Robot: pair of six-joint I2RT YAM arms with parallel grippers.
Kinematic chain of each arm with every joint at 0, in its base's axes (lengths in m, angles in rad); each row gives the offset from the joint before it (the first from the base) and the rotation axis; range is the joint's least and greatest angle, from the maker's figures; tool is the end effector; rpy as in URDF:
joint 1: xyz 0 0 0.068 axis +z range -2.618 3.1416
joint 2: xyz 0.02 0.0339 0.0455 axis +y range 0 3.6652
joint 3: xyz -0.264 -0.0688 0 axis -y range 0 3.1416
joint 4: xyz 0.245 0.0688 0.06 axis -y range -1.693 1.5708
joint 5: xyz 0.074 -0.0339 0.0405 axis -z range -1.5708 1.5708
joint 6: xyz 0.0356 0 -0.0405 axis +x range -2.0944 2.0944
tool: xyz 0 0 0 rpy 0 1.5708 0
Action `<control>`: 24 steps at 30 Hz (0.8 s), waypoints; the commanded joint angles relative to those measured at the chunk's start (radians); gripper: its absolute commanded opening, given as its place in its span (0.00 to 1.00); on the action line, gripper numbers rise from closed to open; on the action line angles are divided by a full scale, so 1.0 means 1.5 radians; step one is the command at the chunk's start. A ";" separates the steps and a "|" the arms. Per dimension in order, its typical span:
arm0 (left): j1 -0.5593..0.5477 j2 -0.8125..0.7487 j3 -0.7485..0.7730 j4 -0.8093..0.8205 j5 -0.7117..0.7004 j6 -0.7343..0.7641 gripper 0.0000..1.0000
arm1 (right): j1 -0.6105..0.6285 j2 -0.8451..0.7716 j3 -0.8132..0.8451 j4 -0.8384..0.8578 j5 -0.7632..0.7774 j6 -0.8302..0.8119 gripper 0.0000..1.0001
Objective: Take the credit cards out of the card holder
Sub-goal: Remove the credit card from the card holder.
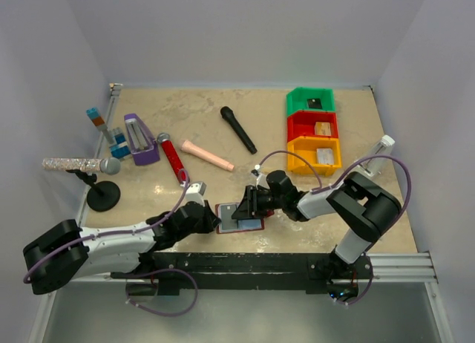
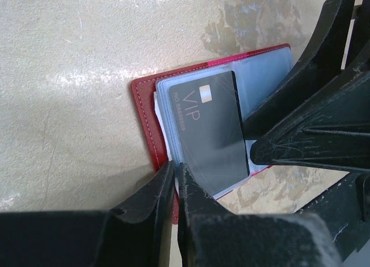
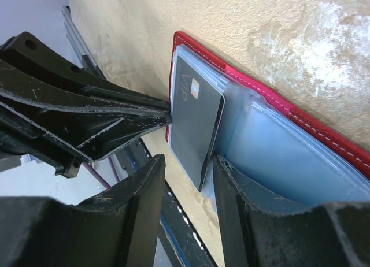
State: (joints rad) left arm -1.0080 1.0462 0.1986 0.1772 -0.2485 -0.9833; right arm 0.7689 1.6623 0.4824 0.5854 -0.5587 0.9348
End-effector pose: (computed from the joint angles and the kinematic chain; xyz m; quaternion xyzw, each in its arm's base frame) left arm 0.1034 -0.1475 0.1306 -0.0429 0.8940 -0.3016 0.3285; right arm 0.1876 0.2077 0.1144 -0.0585 0.8568 0.4996 0.1136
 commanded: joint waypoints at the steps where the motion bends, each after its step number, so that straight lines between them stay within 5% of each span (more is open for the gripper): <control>1: 0.004 0.012 0.023 0.016 -0.011 0.018 0.11 | 0.000 0.011 -0.006 0.057 -0.036 -0.001 0.43; 24: 0.005 0.019 0.014 0.010 -0.009 0.011 0.11 | -0.008 -0.011 -0.027 0.112 -0.050 0.012 0.41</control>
State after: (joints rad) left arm -1.0008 1.0950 0.2131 0.2138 -0.2581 -0.9760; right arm 0.7582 1.6806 0.4454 0.6815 -0.6056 0.9428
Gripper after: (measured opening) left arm 0.111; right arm 0.408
